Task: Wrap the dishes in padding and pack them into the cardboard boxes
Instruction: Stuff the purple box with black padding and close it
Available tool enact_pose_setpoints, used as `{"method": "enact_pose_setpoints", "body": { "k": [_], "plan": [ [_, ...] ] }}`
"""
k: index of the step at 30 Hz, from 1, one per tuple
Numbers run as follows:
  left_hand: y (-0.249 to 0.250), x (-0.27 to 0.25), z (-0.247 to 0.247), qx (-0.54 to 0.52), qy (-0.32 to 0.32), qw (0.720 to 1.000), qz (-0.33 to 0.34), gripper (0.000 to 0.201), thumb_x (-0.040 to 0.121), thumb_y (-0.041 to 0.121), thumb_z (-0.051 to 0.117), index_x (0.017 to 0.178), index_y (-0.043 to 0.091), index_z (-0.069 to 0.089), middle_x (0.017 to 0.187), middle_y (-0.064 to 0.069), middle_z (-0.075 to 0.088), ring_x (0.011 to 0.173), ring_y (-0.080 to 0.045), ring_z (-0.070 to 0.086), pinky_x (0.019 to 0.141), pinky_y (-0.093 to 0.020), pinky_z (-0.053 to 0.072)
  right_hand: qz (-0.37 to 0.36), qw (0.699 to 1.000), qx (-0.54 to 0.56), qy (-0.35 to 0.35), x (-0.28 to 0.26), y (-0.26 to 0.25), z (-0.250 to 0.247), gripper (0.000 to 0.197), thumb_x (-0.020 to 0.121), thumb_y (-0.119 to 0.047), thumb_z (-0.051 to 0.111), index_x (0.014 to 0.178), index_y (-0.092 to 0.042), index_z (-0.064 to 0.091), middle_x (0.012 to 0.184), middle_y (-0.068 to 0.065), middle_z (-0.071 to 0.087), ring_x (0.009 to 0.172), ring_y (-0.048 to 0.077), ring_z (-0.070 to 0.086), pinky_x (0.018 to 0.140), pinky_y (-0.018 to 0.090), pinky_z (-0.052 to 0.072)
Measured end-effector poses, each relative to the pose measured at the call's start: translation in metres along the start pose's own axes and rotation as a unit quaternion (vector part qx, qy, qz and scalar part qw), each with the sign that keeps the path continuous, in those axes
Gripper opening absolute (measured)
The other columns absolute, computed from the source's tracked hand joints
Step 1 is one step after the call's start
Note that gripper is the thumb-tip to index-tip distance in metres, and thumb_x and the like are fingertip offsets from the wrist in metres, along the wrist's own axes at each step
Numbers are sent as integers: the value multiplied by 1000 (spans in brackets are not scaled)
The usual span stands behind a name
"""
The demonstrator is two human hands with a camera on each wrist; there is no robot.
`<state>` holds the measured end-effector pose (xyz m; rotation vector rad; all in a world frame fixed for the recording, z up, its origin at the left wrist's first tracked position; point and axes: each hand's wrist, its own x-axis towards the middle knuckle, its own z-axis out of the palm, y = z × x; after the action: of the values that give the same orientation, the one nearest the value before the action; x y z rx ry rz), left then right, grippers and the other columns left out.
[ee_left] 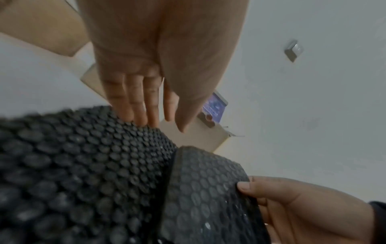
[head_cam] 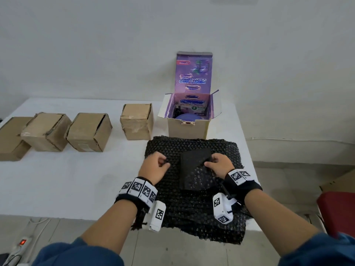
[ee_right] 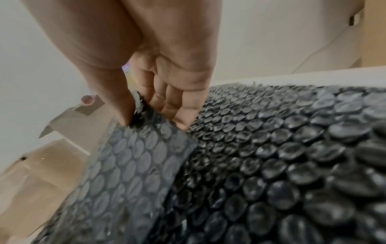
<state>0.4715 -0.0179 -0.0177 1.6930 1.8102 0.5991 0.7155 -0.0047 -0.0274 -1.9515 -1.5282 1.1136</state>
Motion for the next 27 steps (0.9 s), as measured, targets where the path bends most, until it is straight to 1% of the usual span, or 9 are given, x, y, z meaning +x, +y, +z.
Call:
{"method": "enact_pose_setpoints", "body": {
  "k": [3,5,8,11,14,18,20,23,27],
  "plan": [
    [22,4,31,15,-111,992,-62,45,83,44,66,115,14,55,98,1,62,98,-20,61,84,-30,46,25,1000,-10,4,0,14,-11,21,85,-22,67,87,-12,50,90,10,59,81,28,58,74,39,48],
    [31,6,49,8,-131,986,-100,58,79,51,68,121,14,53,107,-2,62,101,-21,60,86,-30,46,47,999,0,3,0,22,-13,35,85,-21,68,113,-10,51,103,10,58,94,28,59,83,40,51],
    [39,10,69,-9,-134,983,-125,65,75,49,73,123,11,53,116,-6,62,105,-23,59,90,-32,47,48,999,-7,25,-3,28,-17,52,83,-17,69,128,-8,44,96,5,55,91,21,56,85,34,50],
    [47,11,76,-69,-133,983,-105,42,80,34,72,112,9,61,111,-7,65,99,-23,61,88,-33,48,7,998,-1,57,-8,34,-23,58,81,-13,71,127,-10,35,102,7,55,94,21,56,85,33,48],
    [58,10,72,-182,-147,969,-79,28,84,24,69,108,12,63,110,-6,67,100,-22,63,93,-35,49,-121,989,-30,80,-11,36,-29,52,80,-18,72,121,-14,40,122,9,45,106,20,49,98,33,43],
    [79,7,60,-283,-153,947,-23,21,87,16,65,108,15,63,111,-7,68,105,-23,64,98,-43,48,-199,979,-29,-19,-13,21,-38,63,83,-39,67,135,-19,40,134,4,49,125,17,46,108,33,37],
    [91,6,52,-307,-143,941,2,16,89,12,61,104,17,63,110,-8,68,104,-23,64,97,-40,48,-209,977,22,-37,-14,8,-42,61,84,-34,68,135,-16,40,130,3,56,121,13,51,105,30,39],
    [105,7,37,-342,-121,931,24,15,91,8,58,103,17,62,107,-6,67,102,-21,63,95,-37,48,-221,969,90,-67,-12,-10,-47,35,88,-23,64,121,-16,53,120,2,63,111,13,59,101,30,45],
    [115,16,20,-338,-91,936,36,11,91,14,60,100,19,62,103,-3,68,98,-19,64,89,-33,51,-240,959,126,-82,-6,-33,-55,20,90,-11,60,109,-14,57,105,3,66,92,9,63,85,15,48]
  ]
}}
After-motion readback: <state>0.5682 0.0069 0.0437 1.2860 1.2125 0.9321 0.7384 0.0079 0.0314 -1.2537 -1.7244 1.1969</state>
